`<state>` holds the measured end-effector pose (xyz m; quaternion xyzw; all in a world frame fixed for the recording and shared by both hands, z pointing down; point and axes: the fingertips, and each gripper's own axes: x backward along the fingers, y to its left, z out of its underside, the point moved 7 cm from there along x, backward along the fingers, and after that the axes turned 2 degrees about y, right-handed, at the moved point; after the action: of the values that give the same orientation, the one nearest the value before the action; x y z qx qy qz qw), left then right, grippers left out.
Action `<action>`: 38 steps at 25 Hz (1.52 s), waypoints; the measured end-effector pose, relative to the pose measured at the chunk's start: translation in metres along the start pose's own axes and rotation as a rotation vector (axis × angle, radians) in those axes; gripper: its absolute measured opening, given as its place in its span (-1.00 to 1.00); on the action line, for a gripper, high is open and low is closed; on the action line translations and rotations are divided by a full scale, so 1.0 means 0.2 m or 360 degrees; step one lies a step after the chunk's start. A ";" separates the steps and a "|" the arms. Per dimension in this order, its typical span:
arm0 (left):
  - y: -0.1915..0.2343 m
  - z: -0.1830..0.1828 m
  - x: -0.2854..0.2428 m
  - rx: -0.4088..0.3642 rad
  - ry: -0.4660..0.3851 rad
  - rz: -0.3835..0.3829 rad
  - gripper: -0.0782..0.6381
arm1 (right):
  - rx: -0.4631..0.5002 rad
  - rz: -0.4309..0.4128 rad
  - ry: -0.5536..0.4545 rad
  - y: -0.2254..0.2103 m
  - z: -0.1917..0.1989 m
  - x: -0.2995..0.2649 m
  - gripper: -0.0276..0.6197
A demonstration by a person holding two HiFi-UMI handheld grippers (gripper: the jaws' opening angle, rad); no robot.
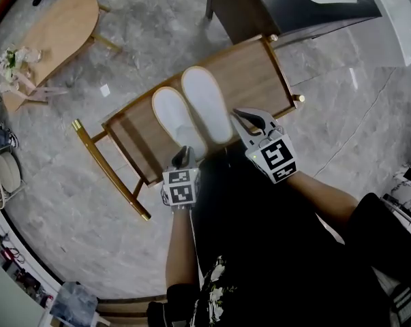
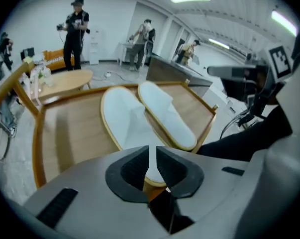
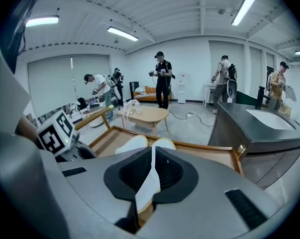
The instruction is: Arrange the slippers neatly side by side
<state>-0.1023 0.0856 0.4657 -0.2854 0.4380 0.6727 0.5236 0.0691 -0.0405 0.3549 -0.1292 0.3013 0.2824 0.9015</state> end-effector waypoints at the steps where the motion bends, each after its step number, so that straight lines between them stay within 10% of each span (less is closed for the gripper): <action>1: 0.00 0.03 -0.05 0.0015 0.0070 0.0025 -0.67 | 0.0011 0.0000 -0.0001 0.00 0.00 0.00 -0.86; 19: 0.01 0.01 -0.13 0.0000 0.0097 0.0006 -0.67 | -0.0022 0.0021 -0.0001 0.00 0.06 0.04 -0.86; 38: -0.26 -0.59 0.78 0.0003 -0.0892 -0.0559 -0.76 | 0.0108 -0.0117 -0.0537 0.02 -0.40 0.34 -0.91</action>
<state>-0.1056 0.0558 0.2661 -0.1598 0.2215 0.6241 0.7320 0.0744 -0.0397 0.2500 -0.0605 0.1502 0.2565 0.9529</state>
